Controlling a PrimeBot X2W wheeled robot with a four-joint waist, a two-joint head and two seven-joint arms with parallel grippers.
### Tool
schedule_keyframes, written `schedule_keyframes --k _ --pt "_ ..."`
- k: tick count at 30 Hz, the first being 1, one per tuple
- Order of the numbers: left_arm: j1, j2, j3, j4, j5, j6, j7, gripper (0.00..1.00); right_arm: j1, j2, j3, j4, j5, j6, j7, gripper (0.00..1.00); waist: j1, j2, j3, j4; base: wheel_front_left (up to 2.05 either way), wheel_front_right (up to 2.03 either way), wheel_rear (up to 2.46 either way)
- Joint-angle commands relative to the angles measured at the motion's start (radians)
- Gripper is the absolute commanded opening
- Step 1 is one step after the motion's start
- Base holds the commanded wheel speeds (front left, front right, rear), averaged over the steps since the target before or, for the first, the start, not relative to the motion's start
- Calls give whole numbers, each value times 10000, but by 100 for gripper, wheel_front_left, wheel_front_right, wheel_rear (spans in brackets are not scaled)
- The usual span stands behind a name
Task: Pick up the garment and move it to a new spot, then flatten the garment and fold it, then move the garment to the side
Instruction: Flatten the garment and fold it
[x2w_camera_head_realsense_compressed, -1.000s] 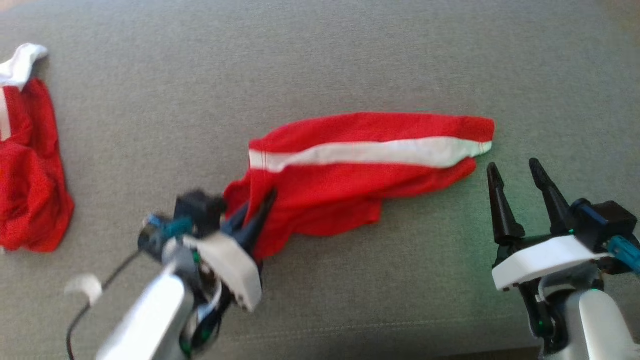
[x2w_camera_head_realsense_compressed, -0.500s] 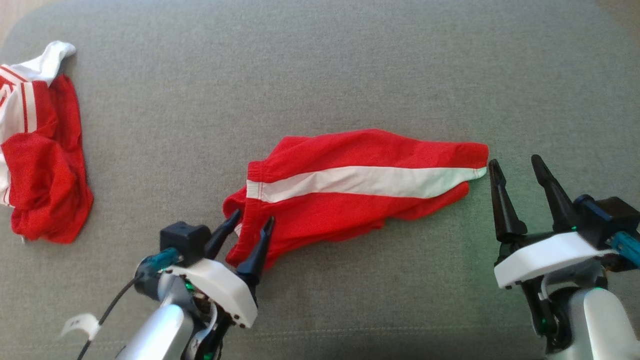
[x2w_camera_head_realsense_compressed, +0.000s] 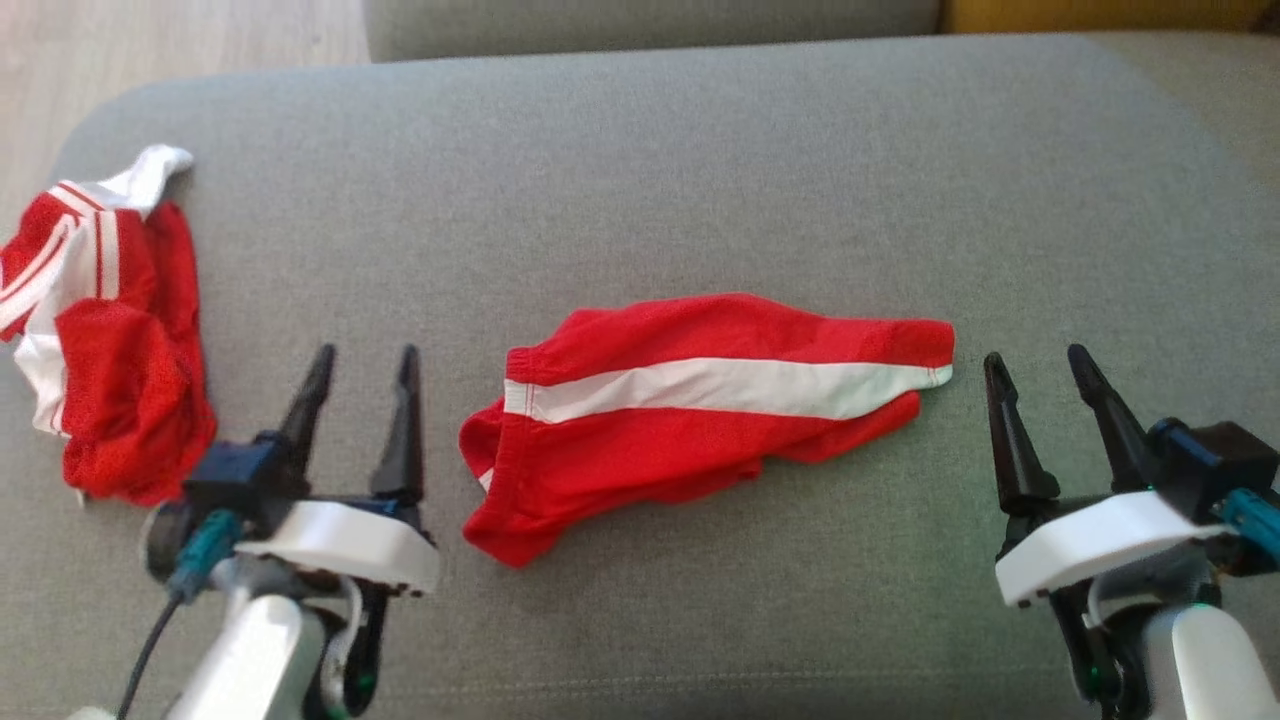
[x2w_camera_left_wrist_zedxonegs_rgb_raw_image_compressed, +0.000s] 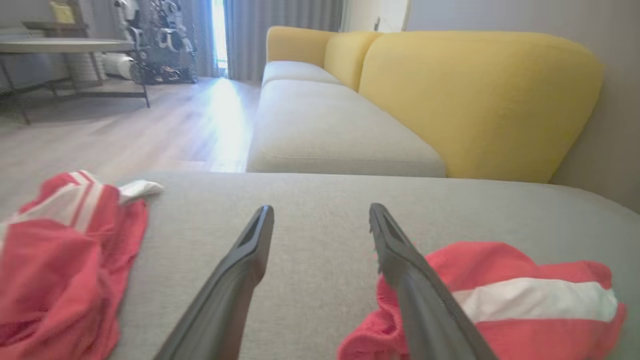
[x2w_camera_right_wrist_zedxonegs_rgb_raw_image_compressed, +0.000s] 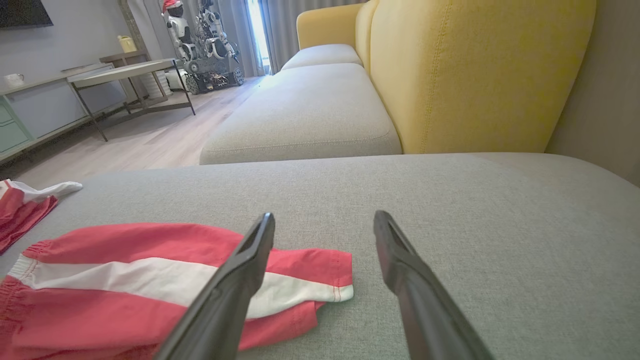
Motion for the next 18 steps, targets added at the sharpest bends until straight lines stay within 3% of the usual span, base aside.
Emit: schedule_keyframes --k 1,9,18 --pt "-31 372 572 -394 197 230 -125 100 24 -36 227 -368 -70 35 19 100 0 0 -215 55 0 0 0" --pt "561 710 895 -677 460 604 -215 100 258 -36 265 -315 -103 35 96 100 0 0 -574 105 0 0 0" --pt "1091 1041 741 -900 589 654 2 100 488 -35 332 -272 -197 35 164 100 0 0 -758 163 0 0 0"
